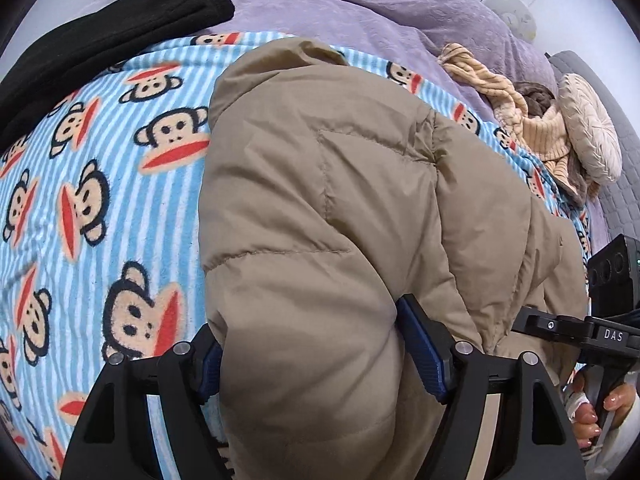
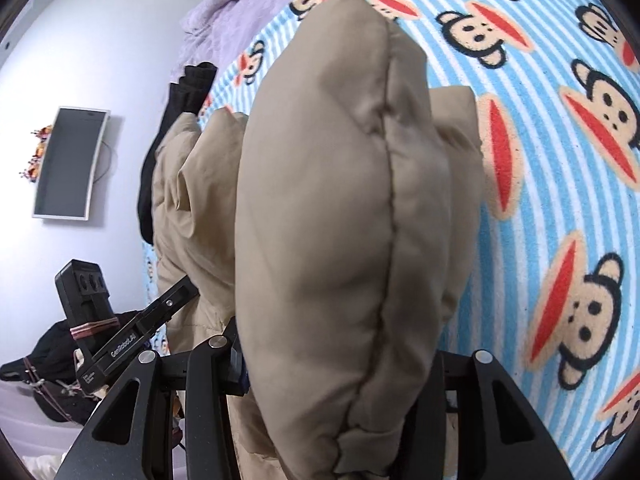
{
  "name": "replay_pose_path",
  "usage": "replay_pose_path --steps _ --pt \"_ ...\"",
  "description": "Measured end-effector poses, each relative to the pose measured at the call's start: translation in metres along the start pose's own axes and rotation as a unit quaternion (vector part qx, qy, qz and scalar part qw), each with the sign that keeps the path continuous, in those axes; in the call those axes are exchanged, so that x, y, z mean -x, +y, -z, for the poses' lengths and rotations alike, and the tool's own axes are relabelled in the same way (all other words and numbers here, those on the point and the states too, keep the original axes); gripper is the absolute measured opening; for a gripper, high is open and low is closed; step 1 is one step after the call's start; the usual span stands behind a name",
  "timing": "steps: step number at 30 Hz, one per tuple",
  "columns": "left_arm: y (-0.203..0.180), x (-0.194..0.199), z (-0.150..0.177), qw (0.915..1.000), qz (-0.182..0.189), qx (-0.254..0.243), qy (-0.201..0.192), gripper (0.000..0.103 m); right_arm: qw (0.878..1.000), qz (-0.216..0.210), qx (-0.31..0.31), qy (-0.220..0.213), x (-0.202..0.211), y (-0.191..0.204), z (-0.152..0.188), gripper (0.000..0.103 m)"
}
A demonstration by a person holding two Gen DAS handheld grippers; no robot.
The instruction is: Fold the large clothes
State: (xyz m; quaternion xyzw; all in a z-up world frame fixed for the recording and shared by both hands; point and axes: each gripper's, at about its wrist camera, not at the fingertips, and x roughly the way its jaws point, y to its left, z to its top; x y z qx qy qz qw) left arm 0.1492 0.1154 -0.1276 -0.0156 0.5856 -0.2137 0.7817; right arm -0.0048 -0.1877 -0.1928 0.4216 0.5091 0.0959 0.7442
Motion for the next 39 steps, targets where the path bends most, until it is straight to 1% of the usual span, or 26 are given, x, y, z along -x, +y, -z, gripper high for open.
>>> replay_pose_path --steps 1,3,5,8,9,11,12,13,15,16,17,19,21,23,24,26,28,30,32,35,37,39 --pt "-0.001 -0.002 0.001 1.0 -0.005 -0.002 -0.002 0.083 1.0 0.009 -0.002 0.003 -0.007 0.005 -0.003 0.055" --pt "-0.005 -0.005 0.003 0.9998 -0.016 -0.011 -0.007 0.084 0.999 0.036 -0.005 0.005 0.003 -0.003 -0.001 0.057" --pt "-0.01 -0.006 0.004 0.9995 -0.024 -0.016 -0.01 0.087 0.998 0.067 0.0 -0.003 0.012 0.001 -0.001 0.057" --pt "-0.011 -0.006 0.004 0.9995 -0.026 -0.014 -0.009 0.087 0.992 0.124 0.01 -0.035 0.042 0.01 0.004 0.057" --pt "-0.012 -0.006 0.004 0.9996 -0.025 -0.012 -0.008 0.087 0.987 0.15 0.02 -0.056 0.055 0.014 0.008 0.057" --pt "-0.013 -0.005 0.005 0.9996 -0.026 -0.01 -0.007 0.087 0.972 0.197 0.054 -0.112 0.075 0.034 0.013 0.043" --pt "-0.013 -0.005 0.005 0.9996 -0.026 -0.009 -0.007 0.087 0.968 0.204 0.067 -0.133 0.086 0.05 0.016 0.03" --pt "-0.014 -0.005 0.005 0.9995 -0.027 -0.01 -0.008 0.087 0.966 0.197 0.077 -0.149 0.095 0.061 0.014 0.025" --pt "-0.015 -0.005 0.006 0.9994 -0.03 -0.011 -0.009 0.087 0.963 0.187 0.1 -0.165 0.085 0.09 0.004 0.023" --pt "-0.015 -0.005 0.006 0.9994 -0.032 -0.012 -0.01 0.088 0.96 0.192 0.118 -0.163 0.074 0.105 -0.002 0.023" --pt "-0.015 -0.006 0.006 0.9993 -0.034 -0.012 -0.011 0.09 0.96 0.194 0.13 -0.156 0.051 0.123 -0.009 0.023" --pt "-0.017 -0.007 0.007 0.999 -0.04 -0.012 -0.014 0.091 0.963 0.194 0.13 -0.137 0.016 0.138 -0.013 0.023" --pt "-0.017 -0.008 0.008 0.9989 -0.042 -0.013 -0.016 0.091 0.967 0.202 0.107 -0.115 -0.01 0.126 -0.02 0.023" --pt "-0.016 -0.008 0.009 0.9988 -0.043 -0.013 -0.019 0.093 0.969 0.217 0.062 -0.099 -0.026 0.104 -0.027 0.019" --pt "-0.016 -0.01 0.009 0.9988 -0.042 -0.012 -0.02 0.095 0.972 0.212 0.039 -0.094 -0.034 0.091 -0.029 0.019" --pt "-0.014 -0.014 0.01 0.9993 -0.034 -0.006 -0.015 0.097 0.975 0.205 0.017 -0.089 -0.037 0.077 -0.029 0.019" --pt "-0.014 -0.019 0.009 0.9995 -0.03 0.0 -0.012 0.1 0.974 0.208 0.022 -0.085 -0.041 0.073 -0.028 0.019" --pt "-0.015 -0.023 0.009 0.9995 -0.03 0.004 -0.008 0.1 0.972 0.217 0.035 -0.08 -0.043 0.074 -0.028 0.019" --pt "-0.016 -0.022 0.008 0.9994 -0.035 0.004 -0.003 0.1 0.972 0.219 0.034 -0.077 -0.041 0.075 -0.027 0.019" --pt "-0.021 -0.015 0.007 0.9984 -0.055 -0.007 -0.001 0.1 0.973 0.216 0.029 -0.073 -0.033 0.081 -0.023 0.019" --pt "-0.025 -0.007 0.008 0.9974 -0.07 -0.016 0.001 0.1 0.974 0.215 0.031 -0.07 -0.028 0.086 -0.017 0.022" --pt "-0.027 0.001 0.011 0.9968 -0.077 -0.02 0.001 0.1 0.974 0.214 0.032 -0.069 -0.021 0.09 -0.01 0.023"
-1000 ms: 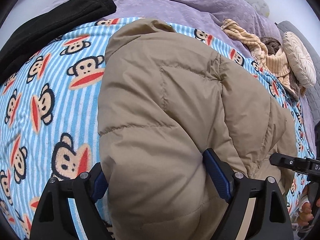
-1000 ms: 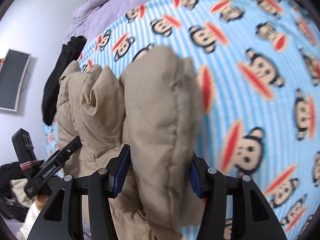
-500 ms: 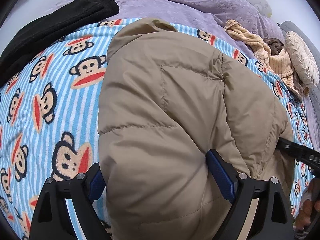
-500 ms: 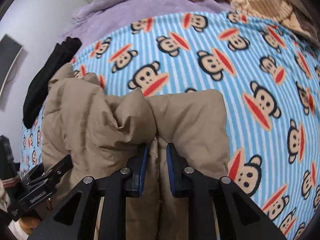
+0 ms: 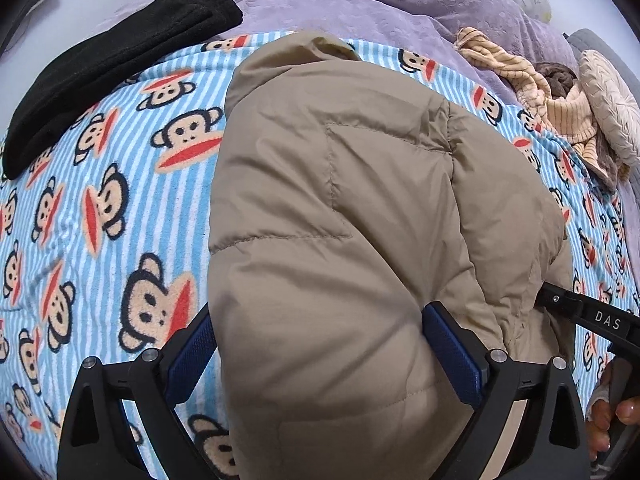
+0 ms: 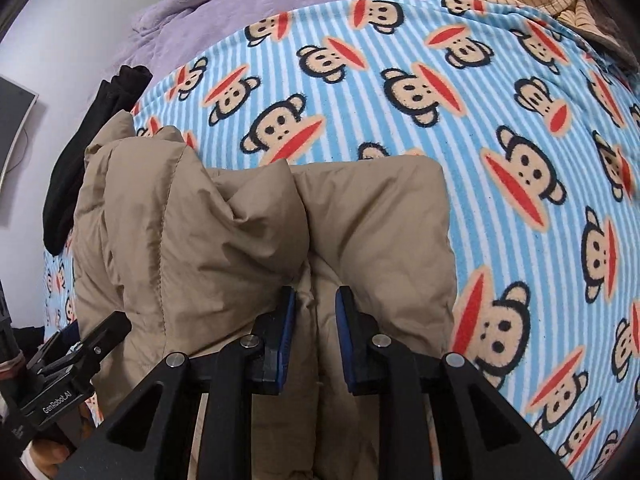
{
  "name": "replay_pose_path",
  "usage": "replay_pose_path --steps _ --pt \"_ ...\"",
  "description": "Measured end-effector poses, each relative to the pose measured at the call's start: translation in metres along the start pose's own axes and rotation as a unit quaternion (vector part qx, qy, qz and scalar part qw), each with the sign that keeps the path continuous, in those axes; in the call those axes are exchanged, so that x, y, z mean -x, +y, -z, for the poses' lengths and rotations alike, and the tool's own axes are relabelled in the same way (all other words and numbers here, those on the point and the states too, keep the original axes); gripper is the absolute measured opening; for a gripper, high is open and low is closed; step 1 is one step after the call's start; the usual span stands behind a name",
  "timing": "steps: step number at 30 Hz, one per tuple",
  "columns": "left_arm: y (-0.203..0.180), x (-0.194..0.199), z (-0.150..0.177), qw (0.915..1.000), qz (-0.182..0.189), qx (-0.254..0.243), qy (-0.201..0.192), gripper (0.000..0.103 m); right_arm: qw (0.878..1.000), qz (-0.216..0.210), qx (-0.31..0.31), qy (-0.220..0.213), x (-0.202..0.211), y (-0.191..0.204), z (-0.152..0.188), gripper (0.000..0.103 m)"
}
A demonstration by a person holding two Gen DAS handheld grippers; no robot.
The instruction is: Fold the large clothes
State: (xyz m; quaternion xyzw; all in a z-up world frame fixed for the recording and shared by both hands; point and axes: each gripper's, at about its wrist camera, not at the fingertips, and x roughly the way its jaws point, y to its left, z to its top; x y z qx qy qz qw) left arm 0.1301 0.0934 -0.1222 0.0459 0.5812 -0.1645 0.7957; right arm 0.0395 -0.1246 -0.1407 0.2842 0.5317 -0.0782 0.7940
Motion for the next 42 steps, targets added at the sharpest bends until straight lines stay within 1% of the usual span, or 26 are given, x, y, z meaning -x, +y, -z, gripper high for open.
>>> replay_pose_path --steps 7,11,15,20,26,32,35,42 --pt "0.011 0.032 0.021 0.9999 -0.015 -0.003 0.0 0.1 1.0 -0.014 -0.006 -0.007 0.039 0.001 0.035 0.023" --pt "0.014 0.046 0.038 0.9998 -0.016 -0.008 0.007 0.1 1.0 -0.006 -0.005 -0.005 0.057 -0.001 0.061 0.023" --pt "0.016 0.055 0.056 0.9996 -0.01 -0.02 0.019 0.1 1.0 0.007 -0.02 0.011 0.067 -0.01 0.086 0.023" --pt "0.011 0.067 0.073 0.999 -0.002 -0.036 0.026 0.1 0.999 0.013 -0.031 0.011 0.084 -0.014 0.109 0.023" --pt "0.009 0.089 0.086 0.999 -0.016 -0.038 0.015 0.1 1.0 0.016 -0.018 0.012 0.099 -0.008 0.12 0.023" --pt "0.01 0.112 0.098 0.9994 -0.032 -0.012 0.0 0.1 1.0 0.001 0.001 0.008 0.108 -0.004 0.123 0.024" --pt "0.009 0.122 0.105 0.9991 -0.043 -0.001 0.0 0.1 1.0 -0.009 0.002 0.008 0.116 -0.006 0.127 0.024" --pt "-0.004 0.147 0.125 0.9972 -0.073 -0.004 -0.014 0.102 1.0 -0.025 0.015 -0.004 0.142 -0.007 0.136 0.024"
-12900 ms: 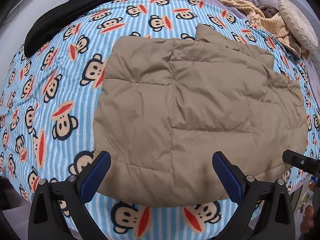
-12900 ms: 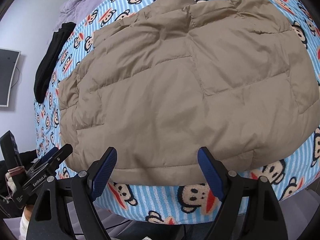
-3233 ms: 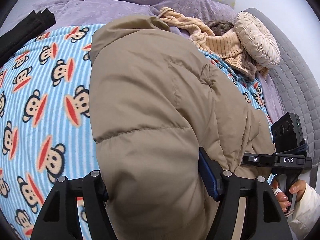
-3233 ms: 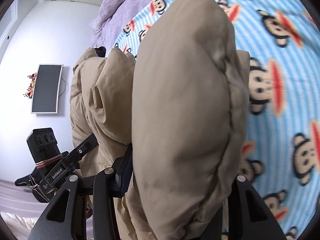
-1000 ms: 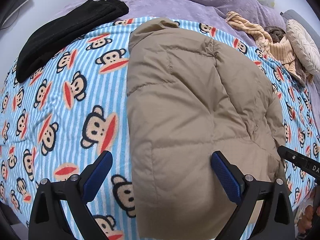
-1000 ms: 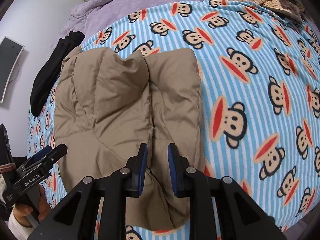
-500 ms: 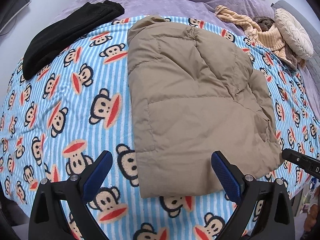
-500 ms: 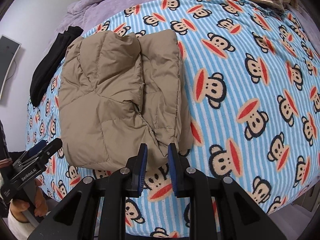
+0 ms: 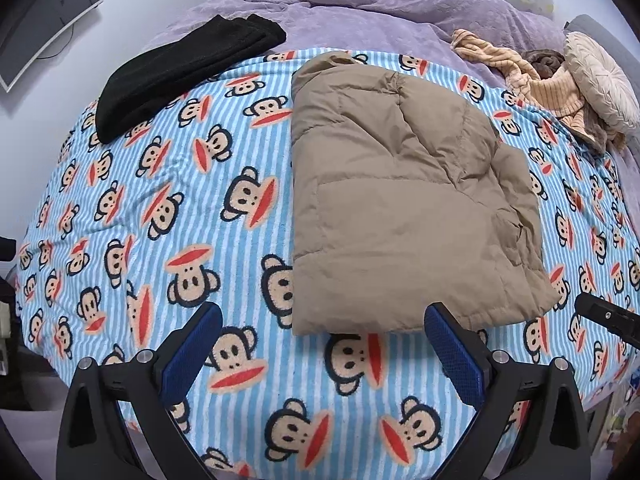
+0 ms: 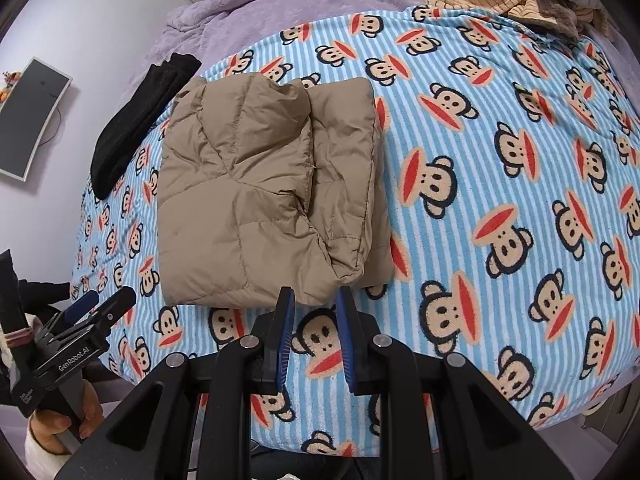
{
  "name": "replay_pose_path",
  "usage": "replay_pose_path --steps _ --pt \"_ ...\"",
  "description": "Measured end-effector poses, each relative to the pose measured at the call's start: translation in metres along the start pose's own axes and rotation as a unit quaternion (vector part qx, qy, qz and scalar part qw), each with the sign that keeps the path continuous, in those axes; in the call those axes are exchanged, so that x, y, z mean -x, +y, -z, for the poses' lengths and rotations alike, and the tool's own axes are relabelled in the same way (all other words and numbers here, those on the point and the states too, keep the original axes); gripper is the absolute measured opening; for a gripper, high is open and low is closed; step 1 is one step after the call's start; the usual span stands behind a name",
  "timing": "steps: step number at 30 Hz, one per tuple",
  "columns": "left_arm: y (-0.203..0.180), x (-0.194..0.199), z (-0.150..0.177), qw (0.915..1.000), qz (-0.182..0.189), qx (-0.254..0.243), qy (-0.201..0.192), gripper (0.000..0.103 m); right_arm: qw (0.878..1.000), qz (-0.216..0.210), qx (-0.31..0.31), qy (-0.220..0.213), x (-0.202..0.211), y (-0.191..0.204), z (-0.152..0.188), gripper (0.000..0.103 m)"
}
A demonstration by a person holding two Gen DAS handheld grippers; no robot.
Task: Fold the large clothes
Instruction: 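Release the jacket and withdraw both open grippers from the bundle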
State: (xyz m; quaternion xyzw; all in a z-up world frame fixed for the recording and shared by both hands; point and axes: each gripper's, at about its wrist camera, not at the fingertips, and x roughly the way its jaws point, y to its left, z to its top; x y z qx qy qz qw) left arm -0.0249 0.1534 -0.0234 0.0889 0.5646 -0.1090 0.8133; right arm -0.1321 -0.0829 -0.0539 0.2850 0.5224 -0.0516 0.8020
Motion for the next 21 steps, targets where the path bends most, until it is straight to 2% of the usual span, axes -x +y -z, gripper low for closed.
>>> replay_pose_path --steps 10,11,13,14,17,21 --pt "-0.006 0.04 0.013 0.9991 -0.019 0.008 -0.036 0.102 0.999 0.006 0.025 -0.036 0.032 0.01 0.004 0.025" --pt "-0.006 0.045 0.013 0.999 -0.017 0.01 -0.041 0.102 0.999 0.008 0.029 -0.043 0.036 0.013 0.003 0.031" --pt "-0.003 0.053 0.012 0.9985 -0.016 0.015 -0.049 0.102 0.998 0.012 0.034 -0.056 0.043 0.017 0.003 0.058" --pt "-0.002 0.057 0.012 0.9983 -0.017 0.017 -0.054 0.102 0.997 0.015 0.038 -0.064 0.047 0.02 0.003 0.061" --pt "0.002 0.067 0.011 0.9975 -0.021 0.024 -0.063 0.102 0.995 0.024 0.049 -0.081 0.058 0.027 0.002 0.064" --pt "0.006 0.078 0.011 0.9968 -0.02 0.031 -0.071 0.102 0.994 0.033 0.053 -0.094 0.065 0.032 0.004 0.076"
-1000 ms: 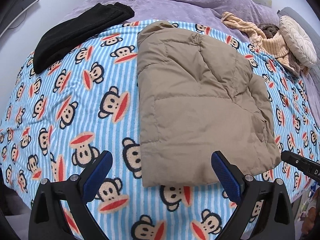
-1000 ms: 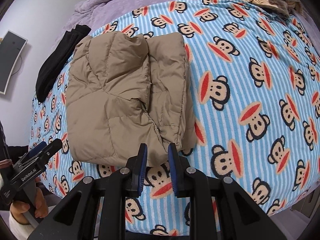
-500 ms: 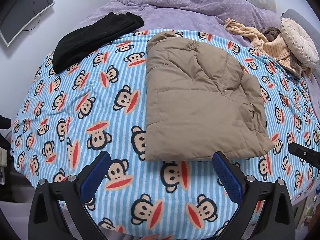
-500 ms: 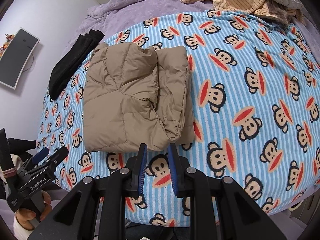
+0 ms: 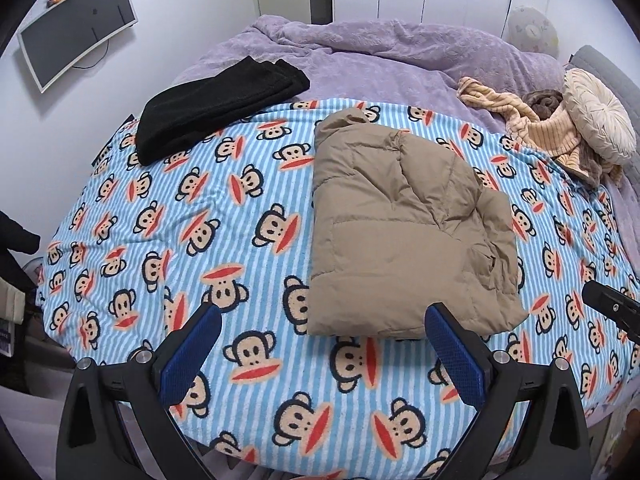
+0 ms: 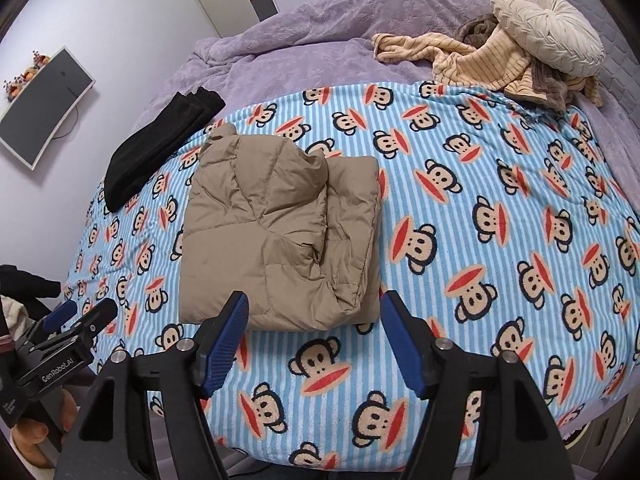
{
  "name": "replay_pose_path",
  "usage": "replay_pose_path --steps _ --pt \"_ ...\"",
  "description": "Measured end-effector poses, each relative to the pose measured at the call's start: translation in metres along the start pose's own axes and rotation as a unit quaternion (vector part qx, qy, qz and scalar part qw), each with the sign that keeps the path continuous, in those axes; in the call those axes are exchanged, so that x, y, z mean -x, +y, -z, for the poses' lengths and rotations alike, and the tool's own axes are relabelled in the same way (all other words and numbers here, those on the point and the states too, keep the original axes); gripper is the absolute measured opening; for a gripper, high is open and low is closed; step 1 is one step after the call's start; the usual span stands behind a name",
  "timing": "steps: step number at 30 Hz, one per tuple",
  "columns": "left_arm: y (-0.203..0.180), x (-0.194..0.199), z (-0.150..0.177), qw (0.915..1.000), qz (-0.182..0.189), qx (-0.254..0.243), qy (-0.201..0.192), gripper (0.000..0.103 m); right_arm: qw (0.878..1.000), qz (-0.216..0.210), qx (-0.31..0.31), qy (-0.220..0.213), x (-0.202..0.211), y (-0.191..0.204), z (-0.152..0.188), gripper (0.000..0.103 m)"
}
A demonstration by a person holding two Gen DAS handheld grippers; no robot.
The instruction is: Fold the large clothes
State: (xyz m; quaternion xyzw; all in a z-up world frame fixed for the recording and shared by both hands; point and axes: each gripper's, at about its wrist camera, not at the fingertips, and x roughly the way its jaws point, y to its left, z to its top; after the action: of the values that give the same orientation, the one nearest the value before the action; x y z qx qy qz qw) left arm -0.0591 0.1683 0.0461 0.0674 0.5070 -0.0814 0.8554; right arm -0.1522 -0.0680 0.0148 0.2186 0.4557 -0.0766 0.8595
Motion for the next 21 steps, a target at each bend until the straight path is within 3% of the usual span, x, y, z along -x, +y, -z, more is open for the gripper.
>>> replay_pose_path --steps 7,21 --pt "0.005 0.011 0.0 0.9999 -0.003 0.009 -0.009 0.102 0.999 0.026 0.006 -0.022 0.012 0.005 0.0 0.085" --pt "0.009 0.019 -0.002 0.9998 -0.002 0.004 -0.021 0.102 0.998 0.051 0.01 -0.039 0.021 0.014 0.0 0.087"
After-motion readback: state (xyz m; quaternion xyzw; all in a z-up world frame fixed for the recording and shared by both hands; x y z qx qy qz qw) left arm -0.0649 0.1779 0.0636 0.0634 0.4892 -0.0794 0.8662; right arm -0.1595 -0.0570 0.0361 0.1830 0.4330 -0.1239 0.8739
